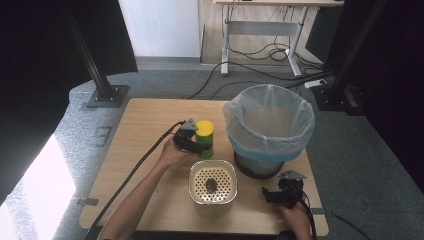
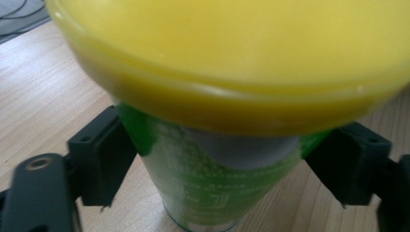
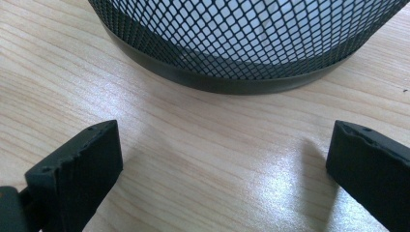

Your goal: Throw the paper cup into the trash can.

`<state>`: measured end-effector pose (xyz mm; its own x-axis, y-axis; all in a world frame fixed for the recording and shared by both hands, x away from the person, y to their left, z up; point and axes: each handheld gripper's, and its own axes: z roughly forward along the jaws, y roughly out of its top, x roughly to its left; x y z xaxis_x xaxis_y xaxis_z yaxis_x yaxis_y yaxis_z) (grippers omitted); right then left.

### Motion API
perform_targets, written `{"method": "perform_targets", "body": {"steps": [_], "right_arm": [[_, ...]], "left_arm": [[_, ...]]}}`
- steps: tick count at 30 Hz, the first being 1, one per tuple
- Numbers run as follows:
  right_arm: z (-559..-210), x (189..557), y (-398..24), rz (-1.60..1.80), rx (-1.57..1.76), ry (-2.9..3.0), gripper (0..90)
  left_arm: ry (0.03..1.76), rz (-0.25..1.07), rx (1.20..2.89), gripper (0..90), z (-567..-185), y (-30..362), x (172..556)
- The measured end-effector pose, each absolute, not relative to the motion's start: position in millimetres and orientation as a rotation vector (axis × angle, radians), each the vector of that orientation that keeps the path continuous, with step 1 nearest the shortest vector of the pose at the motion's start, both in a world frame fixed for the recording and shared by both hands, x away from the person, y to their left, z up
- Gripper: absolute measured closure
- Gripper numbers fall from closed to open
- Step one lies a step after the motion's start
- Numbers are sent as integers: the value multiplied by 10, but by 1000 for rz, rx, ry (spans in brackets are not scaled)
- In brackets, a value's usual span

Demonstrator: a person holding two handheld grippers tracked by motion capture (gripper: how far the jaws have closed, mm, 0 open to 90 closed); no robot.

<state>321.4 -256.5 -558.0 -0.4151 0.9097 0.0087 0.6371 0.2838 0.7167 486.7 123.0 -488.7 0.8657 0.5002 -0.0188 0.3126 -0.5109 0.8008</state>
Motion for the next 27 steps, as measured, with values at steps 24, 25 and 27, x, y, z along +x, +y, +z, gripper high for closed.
{"method": "perform_targets", "body": {"steps": [24, 25, 27], "right_arm": [[-5579, 3214, -2565, 917, 1392, 2155, 0], [-5579, 3214, -2565, 918, 1392, 2155, 0], [-5580, 3214, -2565, 917, 1392, 2156, 0]], "left_arm": [[584, 309, 2106, 241, -4649, 1313, 4763], [589, 308, 2099, 241, -4629, 1317, 4756], [590, 302, 2089, 242, -4580, 1330, 4745]]}}
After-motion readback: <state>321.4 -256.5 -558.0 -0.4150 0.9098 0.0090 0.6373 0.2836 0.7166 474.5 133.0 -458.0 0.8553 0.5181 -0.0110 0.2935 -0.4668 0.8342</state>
